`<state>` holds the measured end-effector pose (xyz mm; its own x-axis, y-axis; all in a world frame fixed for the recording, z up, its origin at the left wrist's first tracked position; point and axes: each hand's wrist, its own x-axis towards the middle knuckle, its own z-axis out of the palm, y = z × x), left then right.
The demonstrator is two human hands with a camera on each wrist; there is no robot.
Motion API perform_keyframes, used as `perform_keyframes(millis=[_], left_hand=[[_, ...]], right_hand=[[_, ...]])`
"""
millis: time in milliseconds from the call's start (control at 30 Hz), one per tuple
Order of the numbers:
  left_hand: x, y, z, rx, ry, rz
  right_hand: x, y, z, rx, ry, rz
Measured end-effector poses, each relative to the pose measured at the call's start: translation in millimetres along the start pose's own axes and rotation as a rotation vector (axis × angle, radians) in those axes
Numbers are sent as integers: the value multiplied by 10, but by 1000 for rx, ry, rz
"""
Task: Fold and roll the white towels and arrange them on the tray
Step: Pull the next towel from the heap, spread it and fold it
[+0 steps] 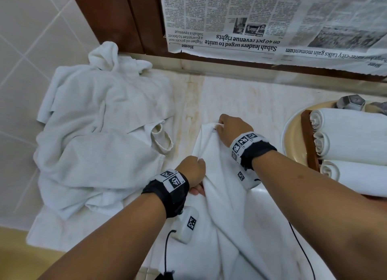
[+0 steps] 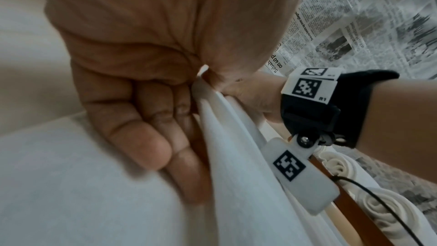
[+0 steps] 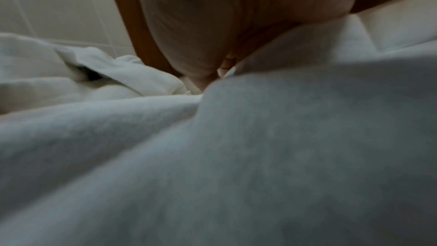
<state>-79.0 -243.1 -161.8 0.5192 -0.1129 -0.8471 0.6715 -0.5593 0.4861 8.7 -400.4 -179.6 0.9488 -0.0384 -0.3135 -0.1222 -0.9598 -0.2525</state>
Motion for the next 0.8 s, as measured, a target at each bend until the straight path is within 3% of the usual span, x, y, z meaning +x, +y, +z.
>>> perform_keyframes(millis=[67,200,267,367,467,567,700,800], left_hand=[[-19,32,0,-7,46,-14],[-33,65,2,59,57,-39],[-48,74,15,115,69,-1],[-49,27,-7,75,89,31],[-122,-42,-24,134,76,74],[-269,-169,87,421,234,157],[-531,-478,429,553,405,212],[-672,-805,676,820,515,320]], right_hand=[[-46,-20,2,-41,7,-12],[-373,-42,10,-162,220,-181],[-601,-21,13,-197,121,-281],[-920,89,54,-112,-148,-208],[-1112,165,116,-199,-270,-222],[-1168,151,130,-267,-318,-231],[-1165,99,133,-281,-316,-242],[-1198,95,138,-287,-341,-251]])
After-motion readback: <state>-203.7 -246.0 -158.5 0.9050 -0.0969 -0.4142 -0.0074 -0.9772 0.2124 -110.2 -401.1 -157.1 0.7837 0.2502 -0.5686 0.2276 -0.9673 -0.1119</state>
